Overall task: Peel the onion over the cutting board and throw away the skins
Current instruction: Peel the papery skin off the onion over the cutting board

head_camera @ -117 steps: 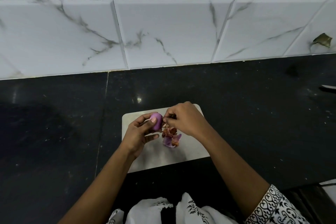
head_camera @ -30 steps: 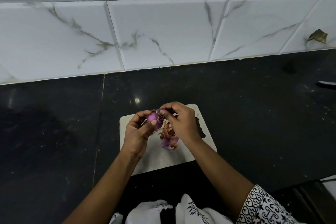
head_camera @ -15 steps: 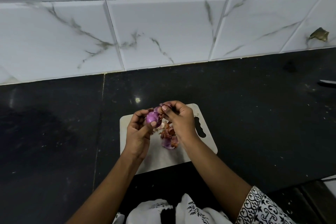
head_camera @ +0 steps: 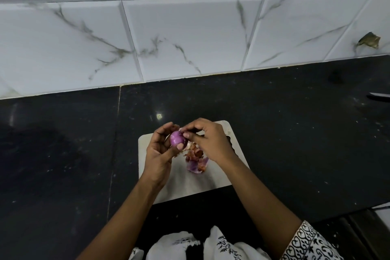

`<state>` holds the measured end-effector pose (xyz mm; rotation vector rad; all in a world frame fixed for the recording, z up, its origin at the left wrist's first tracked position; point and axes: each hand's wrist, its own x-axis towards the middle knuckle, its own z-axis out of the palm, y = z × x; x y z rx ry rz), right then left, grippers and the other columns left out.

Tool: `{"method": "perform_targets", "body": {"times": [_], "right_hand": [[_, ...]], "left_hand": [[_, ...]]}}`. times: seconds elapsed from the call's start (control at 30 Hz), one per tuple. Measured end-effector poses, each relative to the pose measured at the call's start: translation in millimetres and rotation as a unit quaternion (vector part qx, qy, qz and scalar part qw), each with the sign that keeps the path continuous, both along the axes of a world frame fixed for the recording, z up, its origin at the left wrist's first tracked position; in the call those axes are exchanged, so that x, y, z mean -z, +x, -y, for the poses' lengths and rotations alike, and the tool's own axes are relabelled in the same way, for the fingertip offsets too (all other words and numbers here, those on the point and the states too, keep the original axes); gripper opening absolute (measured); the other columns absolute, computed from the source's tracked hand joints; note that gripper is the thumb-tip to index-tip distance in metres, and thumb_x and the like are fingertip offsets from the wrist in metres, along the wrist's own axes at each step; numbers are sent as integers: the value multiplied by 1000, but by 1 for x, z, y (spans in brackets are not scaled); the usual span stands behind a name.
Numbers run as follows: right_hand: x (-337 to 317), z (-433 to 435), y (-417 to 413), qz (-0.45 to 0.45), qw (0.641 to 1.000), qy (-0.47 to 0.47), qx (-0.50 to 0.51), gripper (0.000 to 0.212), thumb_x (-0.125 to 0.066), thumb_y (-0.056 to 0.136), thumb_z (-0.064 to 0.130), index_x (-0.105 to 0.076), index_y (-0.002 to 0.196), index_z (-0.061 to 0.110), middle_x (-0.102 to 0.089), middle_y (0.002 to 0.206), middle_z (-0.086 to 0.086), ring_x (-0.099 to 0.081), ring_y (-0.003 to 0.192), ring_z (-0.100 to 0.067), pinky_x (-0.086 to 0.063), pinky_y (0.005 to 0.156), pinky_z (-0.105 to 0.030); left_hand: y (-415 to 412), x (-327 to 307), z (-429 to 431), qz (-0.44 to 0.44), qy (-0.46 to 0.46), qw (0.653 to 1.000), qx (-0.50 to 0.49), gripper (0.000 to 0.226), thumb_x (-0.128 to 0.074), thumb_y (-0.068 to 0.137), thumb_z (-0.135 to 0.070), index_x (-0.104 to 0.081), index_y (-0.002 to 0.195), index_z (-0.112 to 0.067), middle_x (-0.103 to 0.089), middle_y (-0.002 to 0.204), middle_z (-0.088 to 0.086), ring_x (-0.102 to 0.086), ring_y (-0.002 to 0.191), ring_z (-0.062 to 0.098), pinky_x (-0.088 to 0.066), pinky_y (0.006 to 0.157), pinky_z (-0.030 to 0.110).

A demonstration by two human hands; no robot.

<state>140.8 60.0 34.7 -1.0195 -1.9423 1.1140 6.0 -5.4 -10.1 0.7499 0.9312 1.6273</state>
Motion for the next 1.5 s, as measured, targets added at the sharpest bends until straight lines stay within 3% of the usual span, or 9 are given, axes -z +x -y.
{"method": "perform_targets", "body": {"times": [0.13, 0.23, 0.3, 0.47, 0.8, 1.03, 1.33, 1.4, 1.5], "right_hand": [[2, -2, 1, 27, 981, 191, 6, 16, -64, 81, 0, -70, 94, 7, -65, 92, -5, -62, 87, -12, -52, 77, -20], [-1, -5, 5, 97, 950, 296, -1, 19, -63, 79, -5, -68, 95, 5, -65, 95, -11, -61, 90, -20, -47, 80, -21], [-3, -7, 9, 110, 943, 312, -28, 19, -61, 78, -5, -67, 94, 4, -65, 95, -13, -62, 90, -22, -47, 80, -22], [3, -12, 15, 113, 942, 305, -88, 22, -65, 78, 1, -67, 99, 7, -65, 98, -11, -60, 92, -22, -51, 79, -27], [4, -11, 13, 100, 934, 339, -48, 23, -47, 82, 14, -66, 91, 5, -66, 95, -11, -63, 88, -23, -54, 75, -29], [19, 1, -10, -39, 973, 193, 122, 7, -51, 91, 9, -56, 96, 10, -57, 97, -8, -50, 89, -5, -38, 77, -5], [7, -13, -7, -158, 958, -94, 222, 5, -56, 91, 14, -58, 95, 16, -66, 89, 2, -63, 73, -9, -53, 66, -19], [13, -20, 3, -124, 965, -141, 185, 5, -59, 89, 10, -62, 92, 13, -67, 85, 1, -64, 69, -8, -57, 67, -24], [27, -14, 11, 24, 982, -129, 133, 16, -61, 87, 4, -68, 95, 15, -70, 92, 1, -67, 85, -13, -58, 78, -29]], "left_hand": [[1, -7, 1, -16, -70, 996, 44, 77, -86, 57, -40, -56, 125, -20, -64, 122, 4, -62, 110, 20, -52, 88, 30], [-4, -20, 0, -29, -173, 981, 80, 58, -51, 81, -59, -58, 121, -18, -66, 119, 10, -66, 103, 25, -54, 83, 35], [-8, -25, -5, -25, -214, 972, 94, 53, -42, 85, -56, -62, 113, -16, -72, 105, 10, -70, 91, 23, -57, 72, 30], [-11, -33, -13, 59, -262, 957, 114, 30, -61, 79, -30, -66, 102, -10, -73, 85, 14, -72, 69, 19, -58, 56, 22], [-7, -32, -17, 71, -214, 966, 128, 35, -63, 74, -21, -67, 106, -10, -71, 89, 11, -72, 75, 18, -58, 59, 22], [15, -30, -24, 93, -130, 986, 43, 34, -61, 72, -8, -61, 106, -11, -72, 85, 4, -70, 72, 13, -58, 63, 23], [16, -20, -15, 79, -80, 994, 1, 37, -60, 68, -1, -62, 102, -15, -73, 88, 2, -70, 84, 17, -58, 70, 26], [13, -16, -12, 89, -82, 993, 0, 38, -60, 68, -1, -62, 103, -15, -72, 92, 3, -69, 87, 18, -59, 74, 28], [8, -10, -11, 104, -91, 990, -7, 41, -61, 69, 1, -62, 107, -14, -67, 106, 8, -67, 95, 21, -57, 80, 31]]}}
